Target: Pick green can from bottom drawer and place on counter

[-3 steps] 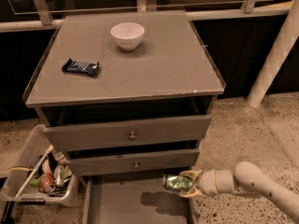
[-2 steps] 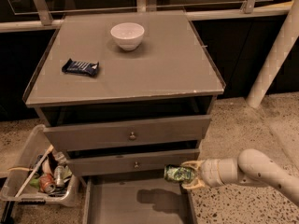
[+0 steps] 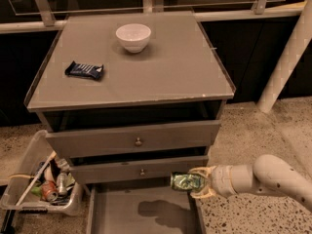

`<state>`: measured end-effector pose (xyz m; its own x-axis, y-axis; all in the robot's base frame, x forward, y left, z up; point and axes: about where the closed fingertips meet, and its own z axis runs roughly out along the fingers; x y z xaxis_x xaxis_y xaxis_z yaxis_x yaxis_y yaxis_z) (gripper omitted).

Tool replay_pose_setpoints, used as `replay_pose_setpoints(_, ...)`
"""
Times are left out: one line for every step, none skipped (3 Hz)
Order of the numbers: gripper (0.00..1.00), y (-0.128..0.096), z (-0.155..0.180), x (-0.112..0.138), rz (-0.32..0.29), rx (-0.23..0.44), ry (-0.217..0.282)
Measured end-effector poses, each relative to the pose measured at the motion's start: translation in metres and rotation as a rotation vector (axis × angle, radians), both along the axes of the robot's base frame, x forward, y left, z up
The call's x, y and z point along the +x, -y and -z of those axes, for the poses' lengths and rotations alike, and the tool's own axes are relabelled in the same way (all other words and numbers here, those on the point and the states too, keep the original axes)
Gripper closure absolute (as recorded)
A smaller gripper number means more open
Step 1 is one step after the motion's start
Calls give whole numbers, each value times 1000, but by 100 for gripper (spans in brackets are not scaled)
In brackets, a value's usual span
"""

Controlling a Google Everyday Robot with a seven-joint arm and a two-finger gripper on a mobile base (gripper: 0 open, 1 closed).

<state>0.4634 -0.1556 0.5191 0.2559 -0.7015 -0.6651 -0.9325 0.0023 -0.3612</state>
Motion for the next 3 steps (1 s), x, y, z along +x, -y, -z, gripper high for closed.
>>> replay_pose_setpoints(100, -25, -67, -35, -116, -45, 97)
replay_pose_setpoints(100, -48, -133, -60, -215, -77, 175)
replay_pose_setpoints(100, -70, -201, -73, -278, -113, 236)
